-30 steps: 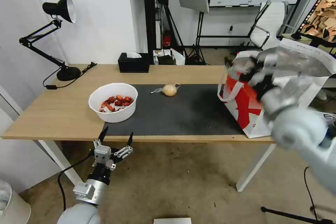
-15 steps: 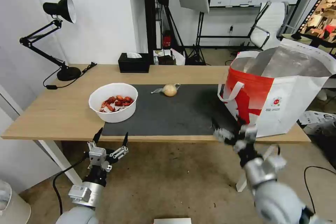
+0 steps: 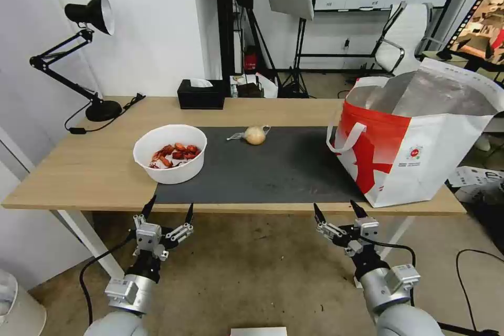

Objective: Pick up the trash from the table and place it into the takeout bag.

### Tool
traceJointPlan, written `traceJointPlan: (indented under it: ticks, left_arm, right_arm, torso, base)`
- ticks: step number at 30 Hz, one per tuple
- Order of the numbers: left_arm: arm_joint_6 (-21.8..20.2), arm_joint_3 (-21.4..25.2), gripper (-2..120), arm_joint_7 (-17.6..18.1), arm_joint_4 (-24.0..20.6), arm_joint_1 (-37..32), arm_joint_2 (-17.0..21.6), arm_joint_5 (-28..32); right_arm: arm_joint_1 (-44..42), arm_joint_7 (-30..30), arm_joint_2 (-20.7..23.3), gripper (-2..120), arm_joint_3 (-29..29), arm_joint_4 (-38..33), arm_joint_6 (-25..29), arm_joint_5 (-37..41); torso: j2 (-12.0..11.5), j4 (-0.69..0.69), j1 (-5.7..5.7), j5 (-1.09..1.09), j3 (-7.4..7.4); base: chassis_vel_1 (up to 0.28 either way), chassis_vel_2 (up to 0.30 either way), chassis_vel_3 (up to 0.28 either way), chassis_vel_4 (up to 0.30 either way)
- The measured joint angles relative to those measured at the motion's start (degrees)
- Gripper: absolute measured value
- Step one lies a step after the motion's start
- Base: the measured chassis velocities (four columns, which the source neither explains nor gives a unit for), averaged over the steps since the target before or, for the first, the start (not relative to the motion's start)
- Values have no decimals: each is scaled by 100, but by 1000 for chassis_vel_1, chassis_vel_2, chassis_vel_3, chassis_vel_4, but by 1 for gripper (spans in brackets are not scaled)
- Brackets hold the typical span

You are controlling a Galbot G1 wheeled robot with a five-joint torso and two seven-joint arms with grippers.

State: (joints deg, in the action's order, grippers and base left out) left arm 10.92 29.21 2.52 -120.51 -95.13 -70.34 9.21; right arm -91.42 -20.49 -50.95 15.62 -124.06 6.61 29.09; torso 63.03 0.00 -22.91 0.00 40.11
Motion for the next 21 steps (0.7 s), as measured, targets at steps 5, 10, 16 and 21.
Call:
traceJointPlan:
  ticks: [5,10,16,21]
  left_arm:
    - [-2,-7,100,-3,16,9,3,0]
    - [-2,-9,100,-3,17,3,4,0]
    - [-3,-15,100,-9,17,-23,-10,-3]
    - [-3,-15,100,-10,16,-42,-11,-9]
  right_arm:
    - [58,0,-30,100,-60,69,-13,-15]
    - [65,4,-37,100,-67,95,-18,-16]
    - [56,19,-53,100,-71,119,-18,-18]
    - [54,35,-50,100,-71,127,-16,-18]
  torso:
    - [0,0,0,0,0]
    - [0,0,0,0,0]
    - [0,0,0,0,0]
    - [0,0,-1,0,0]
  base:
    - [0,0,0,0]
    - [0,0,0,0]
    - [0,0,0,0]
    - [0,0,0,0]
